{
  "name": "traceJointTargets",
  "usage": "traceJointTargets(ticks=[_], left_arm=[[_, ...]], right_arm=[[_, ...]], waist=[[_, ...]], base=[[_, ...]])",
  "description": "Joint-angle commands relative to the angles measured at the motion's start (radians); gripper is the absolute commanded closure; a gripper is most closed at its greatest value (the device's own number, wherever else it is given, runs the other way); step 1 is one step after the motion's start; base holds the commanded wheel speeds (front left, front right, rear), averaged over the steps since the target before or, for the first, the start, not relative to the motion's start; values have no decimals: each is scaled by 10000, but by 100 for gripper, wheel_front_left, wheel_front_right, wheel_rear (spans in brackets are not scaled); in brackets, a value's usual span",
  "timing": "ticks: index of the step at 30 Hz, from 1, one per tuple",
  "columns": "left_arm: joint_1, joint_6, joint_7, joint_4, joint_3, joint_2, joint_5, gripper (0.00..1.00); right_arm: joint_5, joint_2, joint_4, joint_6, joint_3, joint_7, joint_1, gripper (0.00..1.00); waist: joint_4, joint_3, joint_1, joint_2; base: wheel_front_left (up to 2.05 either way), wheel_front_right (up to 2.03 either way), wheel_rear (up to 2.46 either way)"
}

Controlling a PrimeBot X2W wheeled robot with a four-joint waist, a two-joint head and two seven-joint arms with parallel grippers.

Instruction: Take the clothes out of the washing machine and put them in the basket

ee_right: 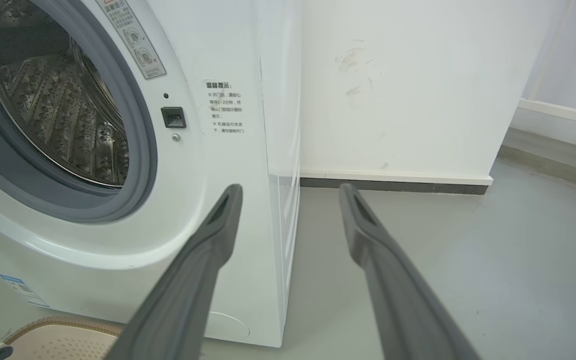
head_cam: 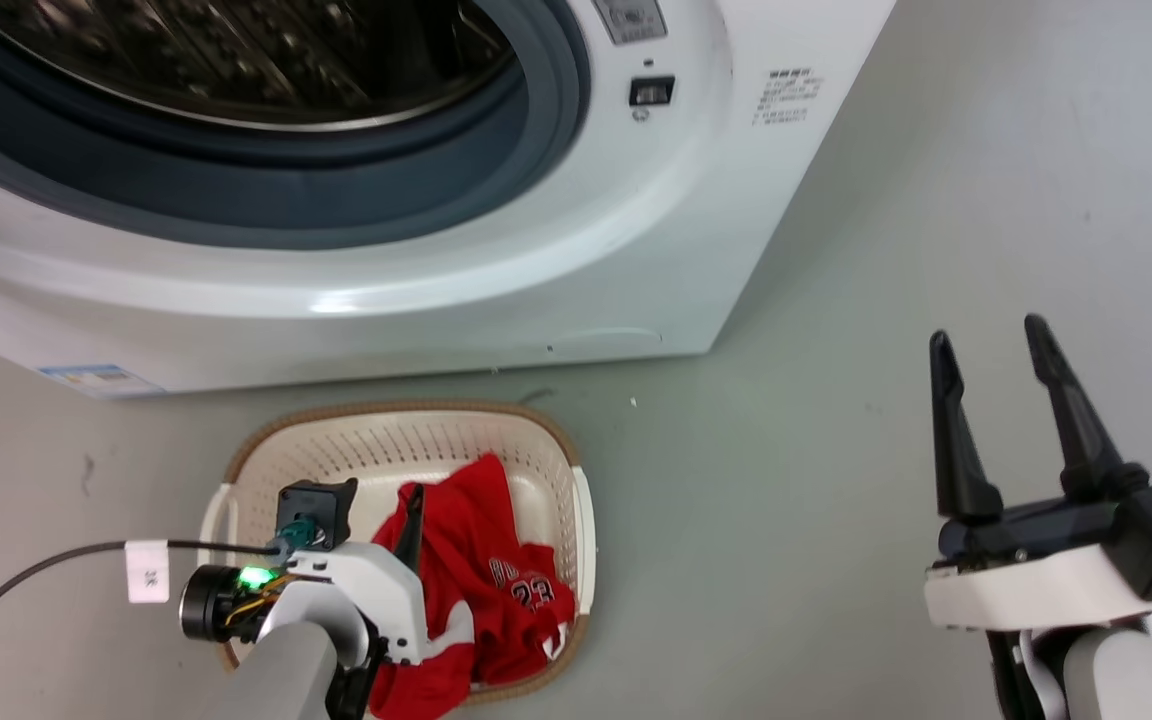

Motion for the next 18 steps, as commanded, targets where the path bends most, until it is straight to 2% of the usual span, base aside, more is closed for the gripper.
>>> traceJointTargets(ticks=[1, 7, 18], left_arm=[[386, 93, -23, -437, 294, 57, 208, 0], [1575, 306, -25, -2215, 1438, -61, 1021, 0], [3718, 551, -26, -5816, 3375, -725, 2757, 0]], right_arm=[[-84, 8, 62, -7, 39, -23, 244, 0], [-119, 7, 200, -7, 49, -23, 753, 0], [-145, 7, 347, -7, 49, -23, 1564, 0]], waist=[[227, -786, 1, 0], [365, -1667, 1, 0], [606, -2899, 1, 0]], base=[[0, 0, 0], [0, 0, 0], [0, 0, 0]])
